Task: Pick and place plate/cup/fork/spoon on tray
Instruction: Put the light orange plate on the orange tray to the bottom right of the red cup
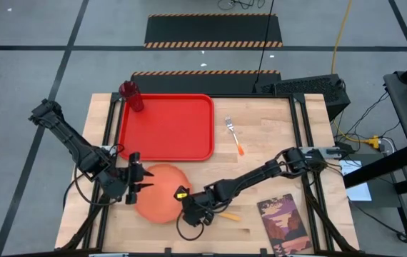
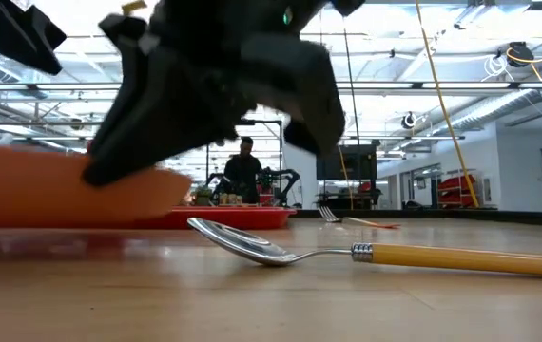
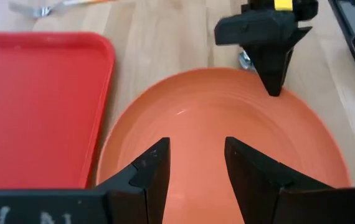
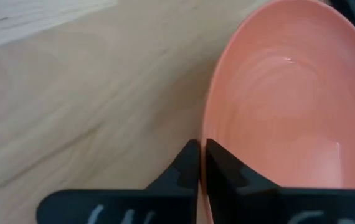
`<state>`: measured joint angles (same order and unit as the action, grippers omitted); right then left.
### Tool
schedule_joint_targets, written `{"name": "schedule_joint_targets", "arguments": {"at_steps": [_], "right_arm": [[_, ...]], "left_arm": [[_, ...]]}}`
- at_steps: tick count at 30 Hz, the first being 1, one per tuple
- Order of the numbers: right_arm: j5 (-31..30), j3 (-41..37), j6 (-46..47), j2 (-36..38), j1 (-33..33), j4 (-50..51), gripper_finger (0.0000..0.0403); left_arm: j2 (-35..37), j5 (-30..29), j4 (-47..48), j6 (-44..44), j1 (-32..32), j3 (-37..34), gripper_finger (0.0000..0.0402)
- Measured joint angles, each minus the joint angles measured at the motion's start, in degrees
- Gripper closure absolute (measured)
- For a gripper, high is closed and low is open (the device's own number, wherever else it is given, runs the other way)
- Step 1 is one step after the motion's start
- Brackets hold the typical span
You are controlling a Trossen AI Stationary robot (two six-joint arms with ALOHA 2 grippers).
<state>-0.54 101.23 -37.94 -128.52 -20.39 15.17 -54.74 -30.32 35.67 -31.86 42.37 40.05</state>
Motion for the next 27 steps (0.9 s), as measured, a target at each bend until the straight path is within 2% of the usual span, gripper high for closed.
{"name": "schedule_joint_targets", "arguments": {"at_steps": [4,11,14,21,27], "right_arm": [[-3.63,0.0,-0.24,1.55,-1.08,0.45,0.0402],[-4.27,0.0,0.55,4.36,-1.62,3.67,0.0402],[-6.37,0.0,-0.3,5.38,-0.69,4.11,0.0402],[-7.15,-0.02,1.08,6.53,5.22,3.27,0.0403],[-5.29,-0.02,1.26,6.4,11.61,2.31,0.0403]], "left_arm": [[0.11,-3.98,0.06,1.77,0.0,2.38,0.0245],[0.15,-10.57,-0.09,4.66,0.14,6.91,0.0245],[0.13,-13.03,-0.09,5.62,0.2,7.13,0.0245],[0.38,-21.92,-0.29,7.71,0.2,7.13,0.0245],[1.8,-22.48,0.2,8.24,0.2,7.13,0.0245]]}}
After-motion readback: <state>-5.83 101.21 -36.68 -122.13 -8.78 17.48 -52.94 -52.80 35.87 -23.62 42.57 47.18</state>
